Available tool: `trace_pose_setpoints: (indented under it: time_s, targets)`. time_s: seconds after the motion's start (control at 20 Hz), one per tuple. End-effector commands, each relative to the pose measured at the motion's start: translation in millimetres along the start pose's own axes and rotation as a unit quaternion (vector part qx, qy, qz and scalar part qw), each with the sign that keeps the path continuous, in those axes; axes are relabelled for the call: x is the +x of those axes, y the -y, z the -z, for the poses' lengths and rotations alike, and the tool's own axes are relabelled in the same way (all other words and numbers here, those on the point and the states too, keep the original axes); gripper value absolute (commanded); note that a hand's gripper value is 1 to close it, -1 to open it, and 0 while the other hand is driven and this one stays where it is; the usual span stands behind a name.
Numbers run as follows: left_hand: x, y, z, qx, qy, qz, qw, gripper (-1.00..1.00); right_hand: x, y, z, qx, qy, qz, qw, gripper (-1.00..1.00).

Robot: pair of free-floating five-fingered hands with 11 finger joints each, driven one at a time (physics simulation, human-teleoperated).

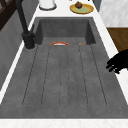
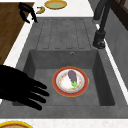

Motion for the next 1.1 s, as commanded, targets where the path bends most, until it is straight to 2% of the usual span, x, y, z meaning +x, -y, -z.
trace_pose_setpoints:
  time_s: [0.0,0.7,1.05]
  targets:
    - [0.0,0.0,0.0,0.0,0.0,0.0,1.0,0.0,-18.6,-3.6,-7.4,0.015,0.003,0.026,0.9996,-1.0]
    - [0.0,0.0,0.0,0.0,0.0,0.0,1.0,0.0,-89.5,-12.2,-28.6,0.065,0.023,0.032,0.9971,-1.0]
    - [0.0,0.0,0.0,0.0,0.0,0.0,1.0,0.0,-139.6,-14.0,-29.5,0.055,0.036,0.041,0.997,-1.0]
